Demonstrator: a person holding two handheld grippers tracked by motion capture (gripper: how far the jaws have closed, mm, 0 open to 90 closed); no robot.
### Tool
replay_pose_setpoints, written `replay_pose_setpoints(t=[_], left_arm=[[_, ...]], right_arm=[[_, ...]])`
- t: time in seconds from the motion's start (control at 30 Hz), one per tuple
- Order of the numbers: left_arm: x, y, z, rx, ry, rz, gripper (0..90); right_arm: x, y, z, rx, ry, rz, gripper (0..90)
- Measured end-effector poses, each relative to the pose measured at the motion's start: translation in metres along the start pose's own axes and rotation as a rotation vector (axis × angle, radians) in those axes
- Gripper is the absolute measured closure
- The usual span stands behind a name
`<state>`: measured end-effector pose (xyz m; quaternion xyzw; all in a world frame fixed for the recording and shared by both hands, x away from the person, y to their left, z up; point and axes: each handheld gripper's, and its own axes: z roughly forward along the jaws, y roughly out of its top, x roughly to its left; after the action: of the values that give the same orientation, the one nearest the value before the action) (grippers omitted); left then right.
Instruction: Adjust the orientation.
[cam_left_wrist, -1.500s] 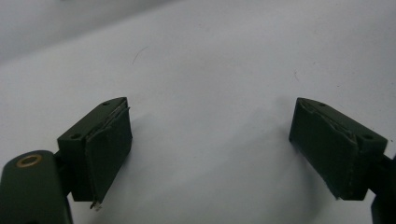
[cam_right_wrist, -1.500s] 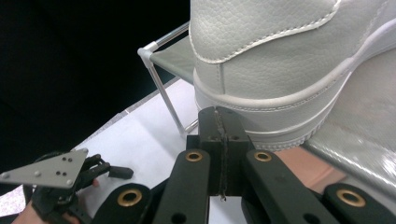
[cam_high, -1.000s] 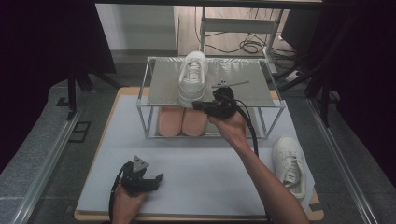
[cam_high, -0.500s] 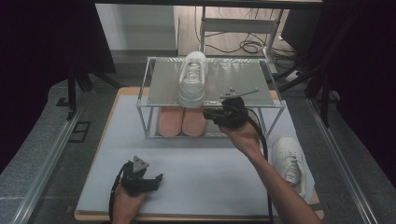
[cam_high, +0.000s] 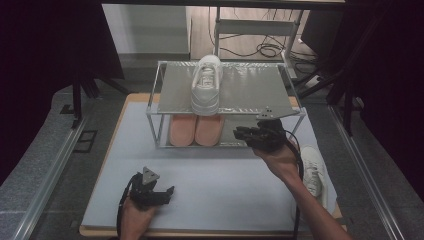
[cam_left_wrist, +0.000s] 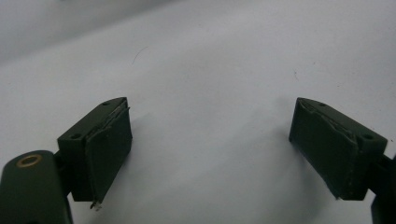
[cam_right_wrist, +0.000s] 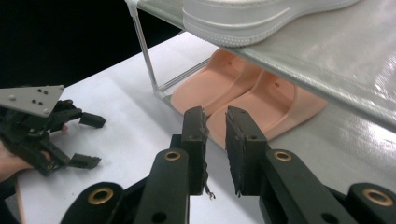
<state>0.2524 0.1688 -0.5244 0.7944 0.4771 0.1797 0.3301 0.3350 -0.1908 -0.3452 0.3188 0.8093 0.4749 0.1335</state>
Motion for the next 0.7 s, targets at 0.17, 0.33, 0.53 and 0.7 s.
replay_pose_setpoints(t=[0.17,0.33,0.53,0.7], left_arm=[[0.000,0.000,0.000,0.002,-0.001,0.000,13.2],[0.000,0.000,0.000,0.002,-0.001,0.000,13.2],[0.000,0.000,0.000,0.002,0.000,-0.003,13.2],[0.000,0.000,0.000,0.002,0.000,-0.003,13.2]], right_arm=[[0.001,-0.010,-0.011,0.005,-0.018,0.001,76.1],[0.001,-0.024,-0.022,0.014,-0.041,0.003,76.6],[-0.002,-0.043,-0.041,0.010,-0.064,0.025,77.6],[-0.005,-0.057,-0.056,0.004,-0.087,0.039,78.3]])
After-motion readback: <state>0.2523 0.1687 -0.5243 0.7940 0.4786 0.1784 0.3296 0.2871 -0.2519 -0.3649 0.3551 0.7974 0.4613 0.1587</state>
